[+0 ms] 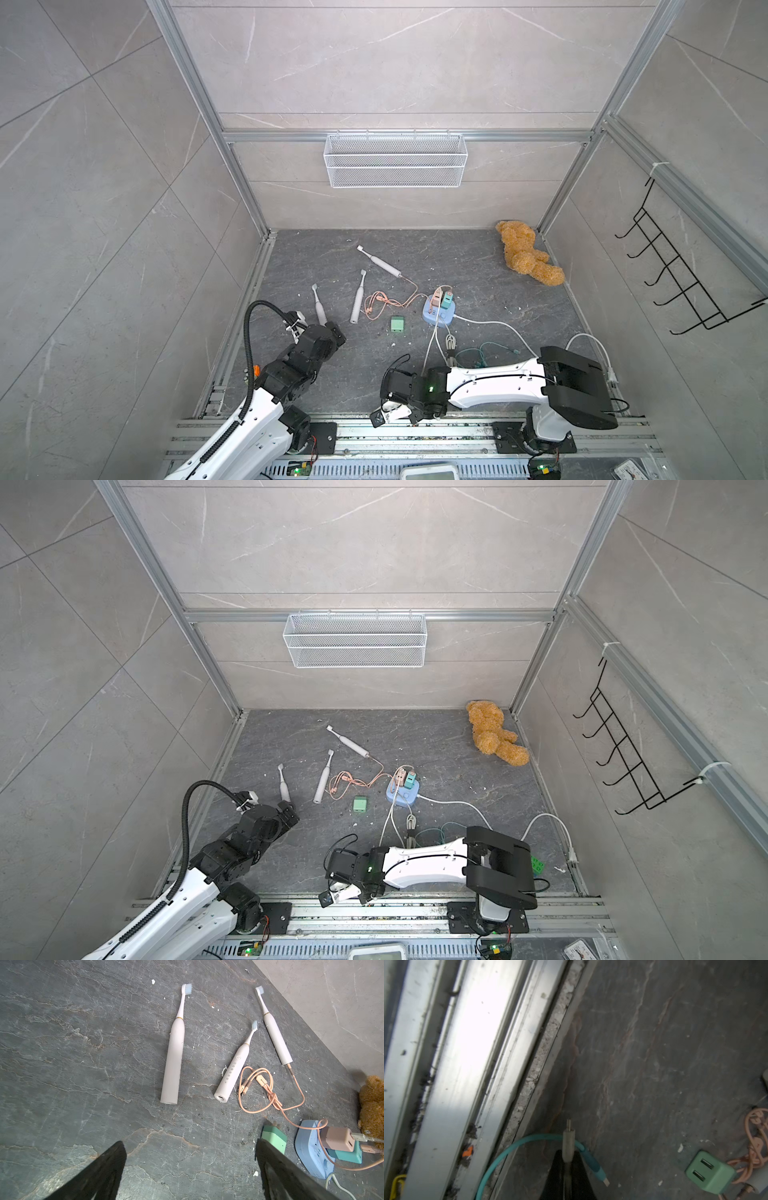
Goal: Charge the electric toothbrush
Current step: Pick up the charging cable from the center of the board, then pick up the electric toothbrush from the center of the board.
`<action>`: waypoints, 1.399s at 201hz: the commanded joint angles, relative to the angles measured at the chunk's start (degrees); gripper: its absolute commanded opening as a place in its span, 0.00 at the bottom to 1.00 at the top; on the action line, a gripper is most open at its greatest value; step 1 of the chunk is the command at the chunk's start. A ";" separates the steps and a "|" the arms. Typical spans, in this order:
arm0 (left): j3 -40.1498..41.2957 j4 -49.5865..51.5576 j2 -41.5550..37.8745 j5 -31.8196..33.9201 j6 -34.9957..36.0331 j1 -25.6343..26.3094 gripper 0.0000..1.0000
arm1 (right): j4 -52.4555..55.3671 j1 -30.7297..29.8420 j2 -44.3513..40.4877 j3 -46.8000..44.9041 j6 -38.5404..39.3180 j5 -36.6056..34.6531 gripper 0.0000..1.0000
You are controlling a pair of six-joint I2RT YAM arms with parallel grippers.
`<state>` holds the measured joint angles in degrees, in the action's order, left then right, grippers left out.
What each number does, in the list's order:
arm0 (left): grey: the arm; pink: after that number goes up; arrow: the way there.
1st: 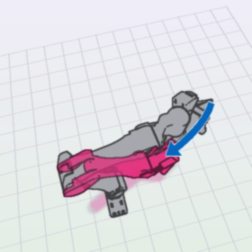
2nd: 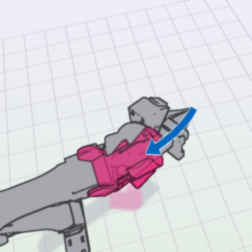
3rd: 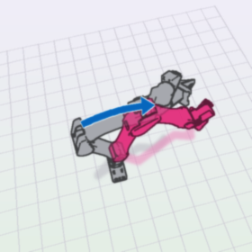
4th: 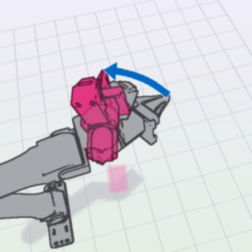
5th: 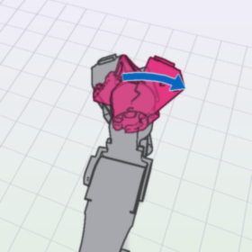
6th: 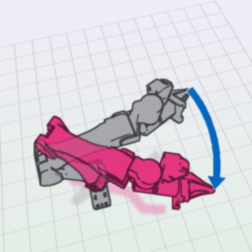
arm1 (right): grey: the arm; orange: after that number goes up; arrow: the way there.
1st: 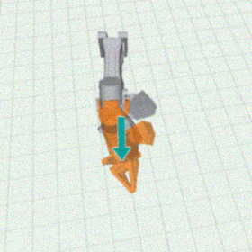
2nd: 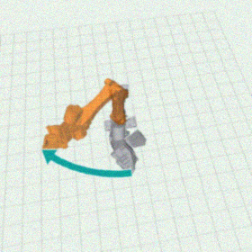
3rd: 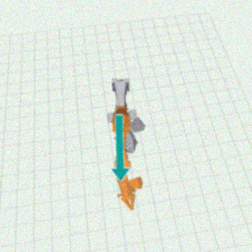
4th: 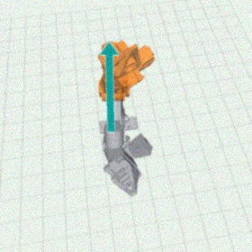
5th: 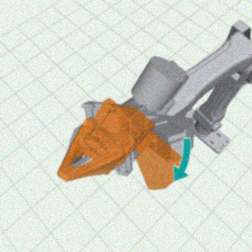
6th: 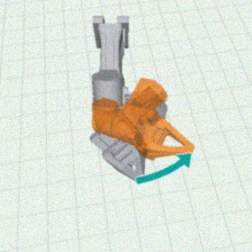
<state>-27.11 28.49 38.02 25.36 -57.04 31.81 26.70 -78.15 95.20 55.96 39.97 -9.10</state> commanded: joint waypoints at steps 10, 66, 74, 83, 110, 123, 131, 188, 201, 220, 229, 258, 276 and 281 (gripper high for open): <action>-3.92 1.71 -0.18 1.00 1.11 -0.92 0.99 | -1.48 1.98 -5.29 2.22 -5.40 2.76 0.00; -7.82 3.33 3.34 -10.02 0.08 -6.91 0.96 | -12.43 7.35 -11.88 0.68 -18.16 13.65 0.00; -8.46 3.06 4.82 -13.02 0.39 -8.63 0.95 | -13.37 8.87 -11.88 0.89 -20.89 15.75 0.00; -9.27 2.46 7.04 -17.24 1.03 -11.05 0.95 | -14.72 10.75 -11.81 1.12 -24.75 17.99 0.00; -13.06 2.87 15.30 -26.74 3.98 -16.15 0.93 | -18.08 14.22 -11.95 0.86 -32.90 23.42 0.00; -15.30 3.85 19.13 -28.61 5.62 -16.90 0.92 | -20.70 15.02 -12.52 -0.42 -35.97 24.22 0.00; -16.70 4.39 21.16 -28.65 6.58 -16.96 0.91 | -22.29 15.66 -13.07 -1.21 -38.12 25.12 0.00; -30.73 8.15 38.68 -28.94 11.07 -16.69 0.89 | -30.81 19.45 -13.02 -5.55 -50.67 32.36 0.00; -32.85 8.97 42.68 -28.29 11.31 -16.75 0.89 | -33.68 20.04 -13.34 -6.95 -52.69 33.68 0.00; -34.54 8.29 47.05 -27.09 11.73 -16.37 0.87 | -35.83 20.56 -14.20 -8.28 -53.91 34.50 0.00; -34.95 7.26 48.82 -26.97 11.64 -15.94 0.86 | -36.07 20.84 -14.42 -8.78 -54.11 34.23 0.00; -38.26 5.81 54.33 -26.94 12.25 -12.94 0.85 | -33.25 21.11 -14.34 -8.63 -53.51 32.44 0.00; -40.97 5.66 57.68 -26.88 13.19 -11.26 0.85 | -31.54 21.11 -14.77 -8.86 -52.83 31.76 0.00; -41.73 5.98 58.68 -26.61 13.62 -10.86 0.85 | -31.41 21.12 -14.91 -9.06 -52.80 31.50 0.00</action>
<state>-64.29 34.44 94.00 -2.02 -46.17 18.98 -6.17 -57.23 82.06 47.72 -12.47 23.33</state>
